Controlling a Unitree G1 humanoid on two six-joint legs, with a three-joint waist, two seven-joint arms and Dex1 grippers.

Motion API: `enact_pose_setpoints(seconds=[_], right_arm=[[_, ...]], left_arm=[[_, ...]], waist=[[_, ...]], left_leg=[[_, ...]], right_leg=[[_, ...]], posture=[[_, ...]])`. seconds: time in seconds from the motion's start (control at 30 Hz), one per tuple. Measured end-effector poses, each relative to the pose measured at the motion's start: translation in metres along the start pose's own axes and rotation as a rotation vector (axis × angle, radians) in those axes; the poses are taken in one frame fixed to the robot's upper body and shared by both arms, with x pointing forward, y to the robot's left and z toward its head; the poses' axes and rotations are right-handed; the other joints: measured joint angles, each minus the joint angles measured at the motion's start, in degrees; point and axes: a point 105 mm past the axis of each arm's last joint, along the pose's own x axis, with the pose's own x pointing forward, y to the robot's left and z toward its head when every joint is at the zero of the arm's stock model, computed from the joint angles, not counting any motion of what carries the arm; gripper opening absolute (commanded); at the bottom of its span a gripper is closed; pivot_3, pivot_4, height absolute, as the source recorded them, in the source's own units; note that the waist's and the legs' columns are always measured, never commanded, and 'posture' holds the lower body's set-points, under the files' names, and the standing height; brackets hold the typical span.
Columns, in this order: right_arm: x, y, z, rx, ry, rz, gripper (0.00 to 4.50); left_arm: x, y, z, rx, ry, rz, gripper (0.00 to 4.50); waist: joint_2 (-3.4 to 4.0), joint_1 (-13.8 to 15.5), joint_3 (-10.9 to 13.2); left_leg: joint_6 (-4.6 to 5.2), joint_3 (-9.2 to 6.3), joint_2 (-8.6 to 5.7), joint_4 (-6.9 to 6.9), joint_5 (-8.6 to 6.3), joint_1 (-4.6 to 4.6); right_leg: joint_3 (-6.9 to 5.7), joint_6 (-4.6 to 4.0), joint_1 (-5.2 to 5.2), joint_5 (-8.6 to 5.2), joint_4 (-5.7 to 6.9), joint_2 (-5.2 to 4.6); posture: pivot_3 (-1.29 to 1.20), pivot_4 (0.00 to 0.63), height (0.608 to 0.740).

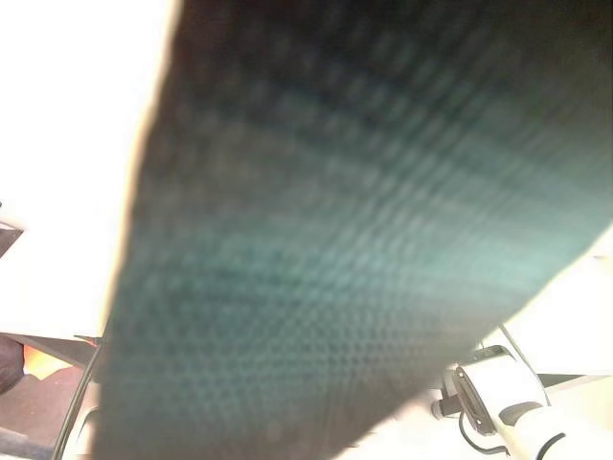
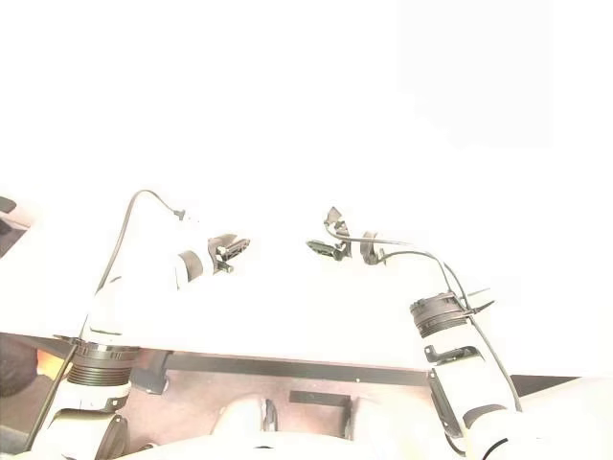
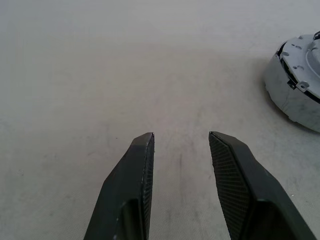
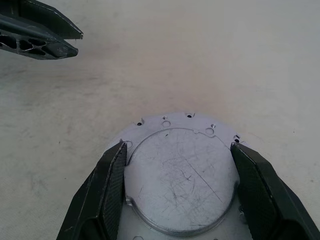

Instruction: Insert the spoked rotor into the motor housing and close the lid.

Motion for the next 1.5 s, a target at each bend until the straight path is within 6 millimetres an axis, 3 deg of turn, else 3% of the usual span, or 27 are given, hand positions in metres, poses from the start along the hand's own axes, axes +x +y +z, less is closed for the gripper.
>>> enact_pose_setpoints(seconds=[0.27,0.7,1.17,1.33,1.5], right_arm=[[0.006,-0.007,-0.002,0.011,0.022,-0.042,3.19],[0.003,-0.006,-0.002,0.003,0.036,-0.02,3.19],[0.003,-0.007,-0.004,-0.012,0.045,-0.02,3.19],[0.001,-0.009,-0.006,-0.019,0.051,-0.026,3.19],[0.002,-0.01,-0.006,-0.026,0.057,-0.029,3.19]], left_arm=[[0.0,0.0,0.0,0.0,0.0,0.001,1.83],[0.0,-0.001,0.0,-0.003,-0.002,0.001,1.83],[0.001,-0.001,0.0,-0.006,-0.003,0.003,1.83],[0.013,-0.021,0.009,-0.106,-0.054,-0.062,1.83],[0.043,-0.055,0.042,-0.307,-0.126,-0.224,0.57]], waist=[[0.0,-0.4,0.0],[0.0,-0.3,0.0],[0.0,-0.3,0.0],[0.0,-0.2,0.0],[-0.01,-0.3,0.0]], left_leg=[[0.06,0.0,0.0,0.0,-0.03,0.29],[0.05,-0.01,0.01,0.0,-0.02,0.24],[0.05,-0.01,0.01,-0.01,-0.02,0.24],[0.05,-0.01,0.01,-0.01,-0.02,0.37],[0.05,0.04,0.0,-0.04,-0.01,0.29]], right_leg=[[0.0,0.39,0.4,-0.23,-0.11,-0.01],[0.0,0.07,0.43,-0.04,-0.13,-0.01],[0.0,0.39,0.45,-0.23,-0.23,-0.01],[-0.01,0.4,0.53,-0.23,-0.44,-0.01],[0.0,0.43,0.73,-0.23,-0.75,-0.02]], posture=[[0.0,0.0,0.74],[0.0,0.0,0.74],[0.0,0.0,0.74],[0.0,0.0,0.74],[0.0,0.0,0.74]])
